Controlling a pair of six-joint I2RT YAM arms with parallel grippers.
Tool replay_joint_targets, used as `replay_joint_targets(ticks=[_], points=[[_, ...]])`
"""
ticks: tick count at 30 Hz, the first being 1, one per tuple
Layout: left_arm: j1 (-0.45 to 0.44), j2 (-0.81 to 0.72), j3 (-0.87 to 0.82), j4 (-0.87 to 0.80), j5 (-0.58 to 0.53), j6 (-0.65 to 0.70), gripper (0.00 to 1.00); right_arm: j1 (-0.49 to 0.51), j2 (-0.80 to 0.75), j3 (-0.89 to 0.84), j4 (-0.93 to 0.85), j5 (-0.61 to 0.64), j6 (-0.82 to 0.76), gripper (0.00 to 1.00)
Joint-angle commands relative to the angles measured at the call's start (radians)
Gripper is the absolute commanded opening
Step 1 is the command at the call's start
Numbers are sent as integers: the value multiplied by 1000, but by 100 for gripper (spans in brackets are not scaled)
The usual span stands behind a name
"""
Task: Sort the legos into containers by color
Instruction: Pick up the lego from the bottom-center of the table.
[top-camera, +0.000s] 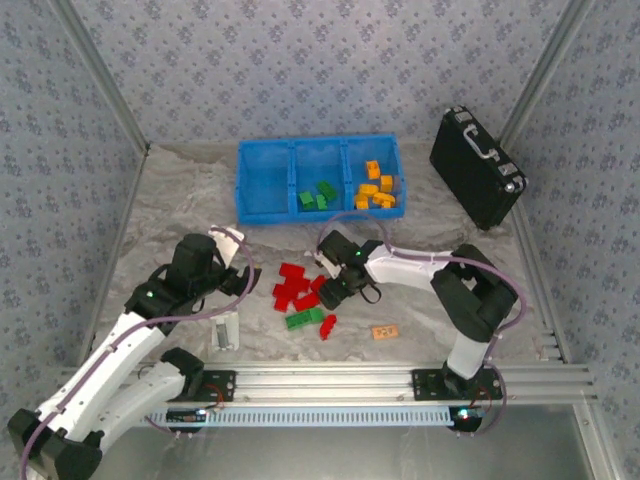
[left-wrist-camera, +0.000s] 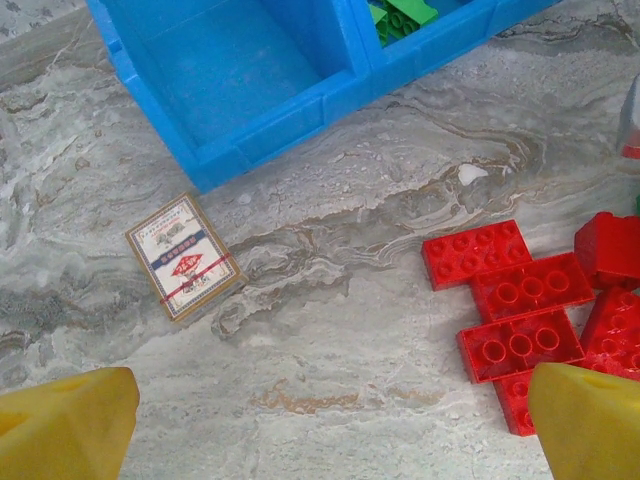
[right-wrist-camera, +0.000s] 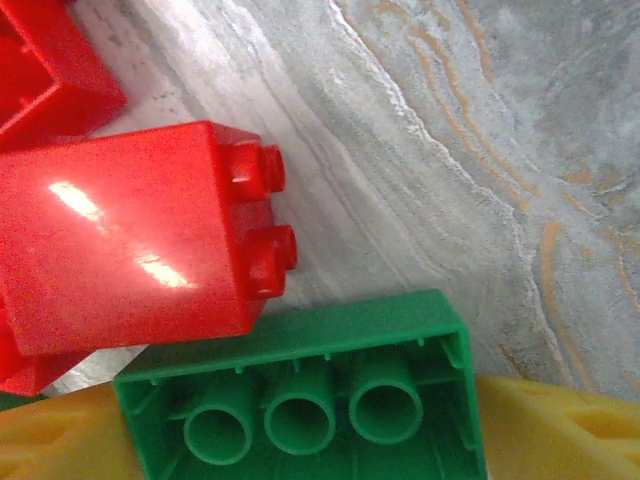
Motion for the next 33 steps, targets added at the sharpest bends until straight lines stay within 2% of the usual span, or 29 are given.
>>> replay_joint_targets(ticks=[1, 15, 23, 29, 33], points=[[9, -1, 23, 15, 13, 21, 100, -19, 67, 35, 93, -3, -45, 79], [23, 17, 22, 30, 19, 20, 100, -34, 65, 64, 72, -7, -69, 65], [27, 5, 22, 28, 27, 23, 100, -63, 1, 102, 44, 8, -69, 59], [30, -7, 18, 33, 33, 24, 100, -110, -16, 209, 33, 5, -91, 59], [30, -9, 17, 35, 35, 24, 100, -147, 26, 307, 41, 7, -118, 59]])
